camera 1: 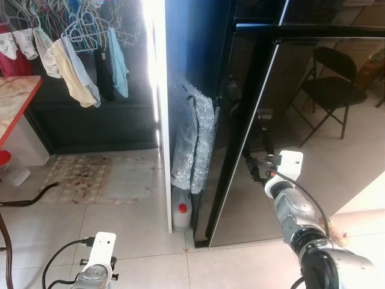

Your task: Restocking fridge

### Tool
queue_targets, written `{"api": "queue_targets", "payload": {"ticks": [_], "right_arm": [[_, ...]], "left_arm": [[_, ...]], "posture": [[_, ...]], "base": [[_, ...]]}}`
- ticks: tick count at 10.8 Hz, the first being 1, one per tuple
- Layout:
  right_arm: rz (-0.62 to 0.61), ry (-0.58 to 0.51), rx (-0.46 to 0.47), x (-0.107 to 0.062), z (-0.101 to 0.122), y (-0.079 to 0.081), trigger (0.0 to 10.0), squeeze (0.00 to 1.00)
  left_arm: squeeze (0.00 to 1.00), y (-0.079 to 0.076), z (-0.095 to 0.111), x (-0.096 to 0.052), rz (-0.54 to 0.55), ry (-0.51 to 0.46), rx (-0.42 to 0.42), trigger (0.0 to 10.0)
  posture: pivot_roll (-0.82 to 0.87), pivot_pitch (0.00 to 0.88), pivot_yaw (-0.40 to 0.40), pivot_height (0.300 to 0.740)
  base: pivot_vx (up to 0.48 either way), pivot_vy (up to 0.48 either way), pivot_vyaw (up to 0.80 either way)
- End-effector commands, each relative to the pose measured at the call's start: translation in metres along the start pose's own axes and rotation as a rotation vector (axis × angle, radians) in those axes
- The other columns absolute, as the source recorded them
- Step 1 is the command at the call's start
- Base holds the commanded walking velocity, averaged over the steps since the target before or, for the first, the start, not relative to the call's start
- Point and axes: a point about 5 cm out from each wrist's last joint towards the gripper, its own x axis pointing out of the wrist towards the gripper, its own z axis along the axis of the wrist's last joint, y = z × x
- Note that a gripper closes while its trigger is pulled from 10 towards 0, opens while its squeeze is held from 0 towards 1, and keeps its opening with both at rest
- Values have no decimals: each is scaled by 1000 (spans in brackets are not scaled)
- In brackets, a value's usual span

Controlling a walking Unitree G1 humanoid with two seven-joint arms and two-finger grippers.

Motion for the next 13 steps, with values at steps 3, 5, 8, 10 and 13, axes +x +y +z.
{"api": "queue_targets", "payload": {"ticks": [3,5,8,10,13], "right_arm": [[53,-40,-37,7,13,11,10000,0],[54,-27,-35,7,11,14,10000,0],[67,-28,-35,11,15,21,10000,0],[71,-31,-36,12,15,23,10000,0],[38,-18,-46,1,0,7,10000,0]], "left_arm": [[0,-1,-2,0,-5,8,11,10000],[0,0,-1,0,-9,11,17,10000],[0,0,-1,0,-6,4,14,10000],[0,0,0,0,-5,4,14,10000],[0,-1,0,0,-8,6,13,10000]], "posture": [[75,18,-59,740],[74,16,-56,740],[78,15,-57,740],[78,14,-57,740],[70,17,-64,740]], "base": [[0,0,0],[0,0,0],[0,0,0],[0,0,0],[0,0,0]]}}
